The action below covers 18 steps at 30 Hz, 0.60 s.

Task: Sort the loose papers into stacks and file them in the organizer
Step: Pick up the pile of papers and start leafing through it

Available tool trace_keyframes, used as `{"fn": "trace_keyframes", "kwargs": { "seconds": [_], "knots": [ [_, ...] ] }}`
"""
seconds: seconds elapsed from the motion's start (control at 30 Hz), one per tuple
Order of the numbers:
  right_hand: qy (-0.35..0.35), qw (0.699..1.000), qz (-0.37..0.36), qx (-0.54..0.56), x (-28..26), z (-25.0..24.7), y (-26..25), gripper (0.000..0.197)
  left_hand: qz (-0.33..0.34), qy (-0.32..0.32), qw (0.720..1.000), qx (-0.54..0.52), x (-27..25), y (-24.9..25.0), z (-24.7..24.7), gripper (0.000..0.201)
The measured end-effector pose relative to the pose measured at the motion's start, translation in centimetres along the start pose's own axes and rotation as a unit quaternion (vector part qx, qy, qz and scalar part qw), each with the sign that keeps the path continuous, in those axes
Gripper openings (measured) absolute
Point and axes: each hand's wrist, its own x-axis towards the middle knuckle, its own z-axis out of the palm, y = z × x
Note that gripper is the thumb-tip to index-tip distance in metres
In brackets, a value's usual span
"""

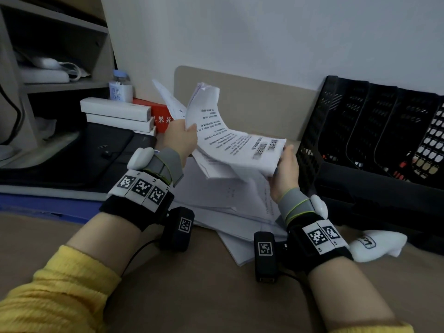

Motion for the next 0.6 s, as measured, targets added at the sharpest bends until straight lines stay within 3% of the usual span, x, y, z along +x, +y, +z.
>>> {"fn": "trace_keyframes", "kwargs": {
  "seconds": [0.1, 0.17, 0.23, 0.37, 0.5, 0.53, 0.6],
  "knots": [
    [-0.086, 0.993, 0.003, 0.076, -0.7, 0.2, -0.8, 0.042, -0.021, 0.017, 0.999, -0.039, 0.0, -0.3, 0.1, 0.028],
    [-0.148, 0.988, -0.012, 0.05, -1.0, 0.7, -0.7, 0.041, -0.025, 0.025, 0.997, -0.062, 0.0, -0.3, 0.1, 0.027],
    [-0.195, 0.98, -0.023, -0.011, -1.4, 1.2, -0.4, 0.054, -0.016, 0.021, 0.997, -0.074, 0.0, -0.4, 0.2, 0.02],
    [-0.318, 0.947, -0.022, -0.032, -2.0, 1.6, 0.3, 0.074, 0.021, -0.014, 0.997, -0.077, -0.8, 0.2, 0.8, 0.029],
    [-0.28, 0.954, -0.014, -0.104, -2.3, 2.2, 0.2, 0.106, 0.035, -0.075, 0.993, -0.082, -2.2, 1.5, 1.2, 0.038],
    [-0.266, 0.957, -0.008, -0.111, -2.3, 2.4, 0.1, 0.104, 0.036, -0.096, 0.992, -0.079, -2.5, 1.8, 1.4, 0.035],
    [-0.236, 0.965, -0.018, -0.112, -2.1, 2.4, -0.1, 0.078, 0.041, -0.129, 0.989, -0.06, -2.7, 1.9, 1.7, 0.026]
  ]
}}
